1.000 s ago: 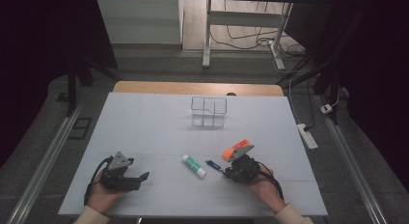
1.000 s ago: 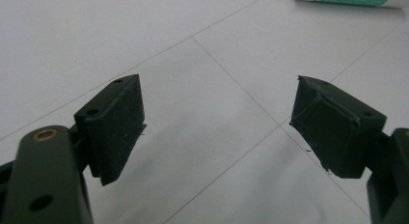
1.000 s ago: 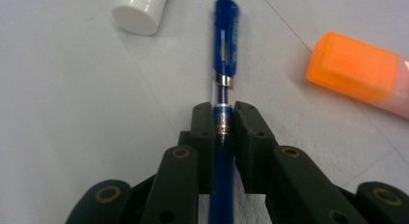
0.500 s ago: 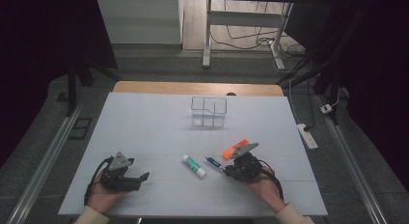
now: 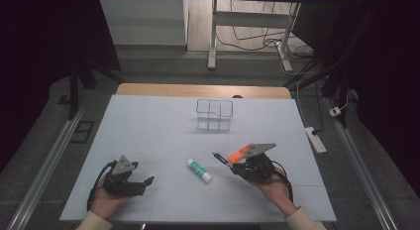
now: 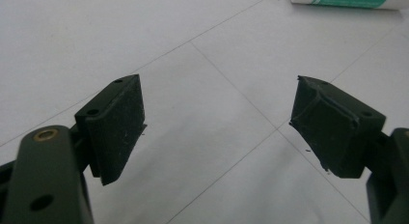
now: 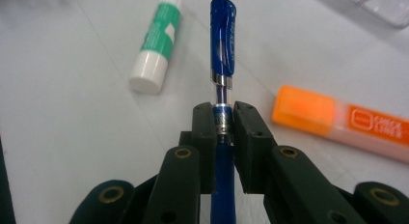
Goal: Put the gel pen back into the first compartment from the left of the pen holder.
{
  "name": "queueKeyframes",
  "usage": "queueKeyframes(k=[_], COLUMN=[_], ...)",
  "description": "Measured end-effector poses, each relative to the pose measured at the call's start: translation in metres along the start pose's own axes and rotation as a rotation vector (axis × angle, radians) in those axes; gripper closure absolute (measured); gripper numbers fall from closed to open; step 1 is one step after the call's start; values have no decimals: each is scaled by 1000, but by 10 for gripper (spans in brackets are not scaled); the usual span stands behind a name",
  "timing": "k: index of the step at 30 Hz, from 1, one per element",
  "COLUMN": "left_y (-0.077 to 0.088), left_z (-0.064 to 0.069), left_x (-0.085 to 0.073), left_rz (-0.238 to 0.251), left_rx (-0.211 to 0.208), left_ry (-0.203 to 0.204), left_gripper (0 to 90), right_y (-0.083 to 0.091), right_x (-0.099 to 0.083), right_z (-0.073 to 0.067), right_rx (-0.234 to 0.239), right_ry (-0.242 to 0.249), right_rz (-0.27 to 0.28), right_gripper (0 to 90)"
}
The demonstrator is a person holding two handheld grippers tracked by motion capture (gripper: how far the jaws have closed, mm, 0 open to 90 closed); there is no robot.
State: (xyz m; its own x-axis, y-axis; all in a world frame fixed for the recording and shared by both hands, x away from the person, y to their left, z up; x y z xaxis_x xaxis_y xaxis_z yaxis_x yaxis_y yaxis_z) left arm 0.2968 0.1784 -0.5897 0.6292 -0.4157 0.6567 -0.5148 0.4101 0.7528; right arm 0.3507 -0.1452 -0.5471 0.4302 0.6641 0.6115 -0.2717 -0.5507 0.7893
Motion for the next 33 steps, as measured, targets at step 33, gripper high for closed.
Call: queueKeyframes(k=[33], left_y=[-1], left_z=[16], left_x=[14], left_rz=[16], left_rx=[-36], left_ry=[-43], left_gripper=[192], right_y=[-2], right_x=[28], right_z=[-21], right_rx=[51], right_ry=[60], right_rz=[44], right_gripper=[792])
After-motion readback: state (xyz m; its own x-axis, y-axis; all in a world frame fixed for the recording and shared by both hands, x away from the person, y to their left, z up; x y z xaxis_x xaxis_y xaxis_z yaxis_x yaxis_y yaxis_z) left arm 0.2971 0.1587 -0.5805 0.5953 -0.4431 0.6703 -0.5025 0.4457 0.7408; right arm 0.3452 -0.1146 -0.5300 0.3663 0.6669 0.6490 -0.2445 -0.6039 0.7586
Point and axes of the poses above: each handheld gripper's, and its own axes: y roughly backward along the jaws, x roughly out of its top, z roughly to its right, the point moved 9 cm from there along -y, roughly forward along the jaws, and after that the axes turned 6 degrees about -z, right-handed, at the moved point
